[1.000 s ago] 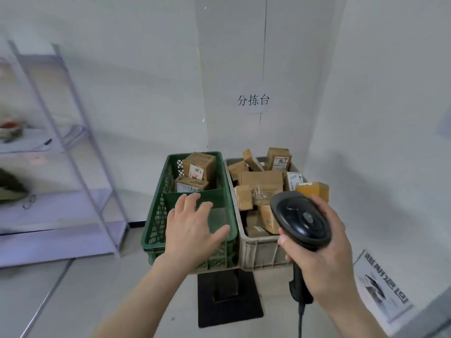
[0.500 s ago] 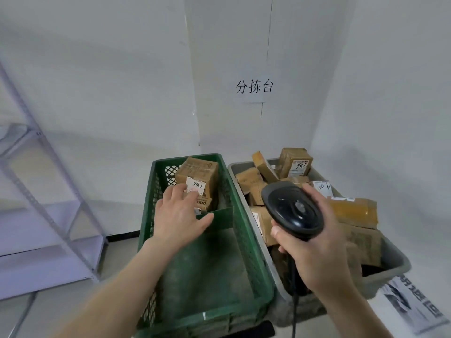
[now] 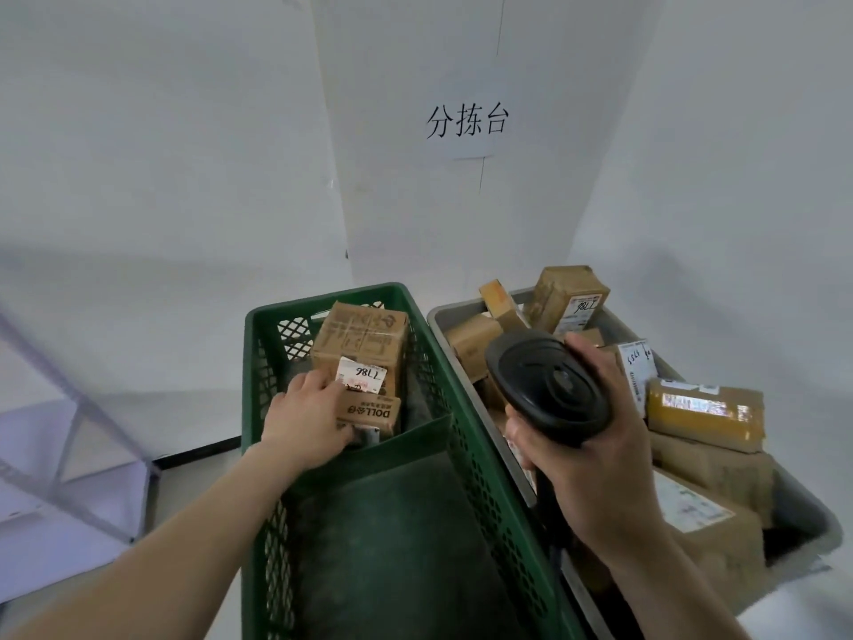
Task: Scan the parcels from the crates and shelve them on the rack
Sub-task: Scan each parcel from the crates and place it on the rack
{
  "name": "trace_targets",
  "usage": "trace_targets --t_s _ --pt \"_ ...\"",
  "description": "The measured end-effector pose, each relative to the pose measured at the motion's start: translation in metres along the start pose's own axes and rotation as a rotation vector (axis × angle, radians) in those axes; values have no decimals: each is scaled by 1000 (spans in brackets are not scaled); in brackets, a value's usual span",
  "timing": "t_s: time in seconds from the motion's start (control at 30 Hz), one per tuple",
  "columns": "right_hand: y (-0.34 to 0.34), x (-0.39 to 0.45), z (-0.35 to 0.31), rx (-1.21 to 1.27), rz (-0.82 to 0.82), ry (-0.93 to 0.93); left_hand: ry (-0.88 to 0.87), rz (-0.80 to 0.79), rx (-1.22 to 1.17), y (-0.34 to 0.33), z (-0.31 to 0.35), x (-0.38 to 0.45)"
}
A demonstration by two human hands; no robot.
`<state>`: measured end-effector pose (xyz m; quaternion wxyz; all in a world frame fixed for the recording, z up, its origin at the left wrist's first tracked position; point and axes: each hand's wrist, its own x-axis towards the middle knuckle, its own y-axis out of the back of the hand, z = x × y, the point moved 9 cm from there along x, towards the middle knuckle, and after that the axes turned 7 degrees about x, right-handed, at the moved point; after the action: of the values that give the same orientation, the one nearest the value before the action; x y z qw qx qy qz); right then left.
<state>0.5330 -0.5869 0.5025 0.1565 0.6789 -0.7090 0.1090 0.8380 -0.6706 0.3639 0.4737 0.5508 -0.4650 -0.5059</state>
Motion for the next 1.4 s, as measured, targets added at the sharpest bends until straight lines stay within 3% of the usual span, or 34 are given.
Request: trace_targets --t_s 0.27,0.7,1.03,1.3,1.4 --pt "-2 12 22 -84 14 -43 -116 -189 29 -44 -2 42" --pt "-2 11 31 -103 34 -69 -72 -153 235 -45 -9 61" --pt "-3 4 23 -14 24 -71 -82 -173 -158 36 -9 45" --pt "13 -6 13 60 -16 -54 53 -339 -1022 31 42 -19" --pt "27 -14 14 62 -17 -71 96 -287 -1155 25 64 -26"
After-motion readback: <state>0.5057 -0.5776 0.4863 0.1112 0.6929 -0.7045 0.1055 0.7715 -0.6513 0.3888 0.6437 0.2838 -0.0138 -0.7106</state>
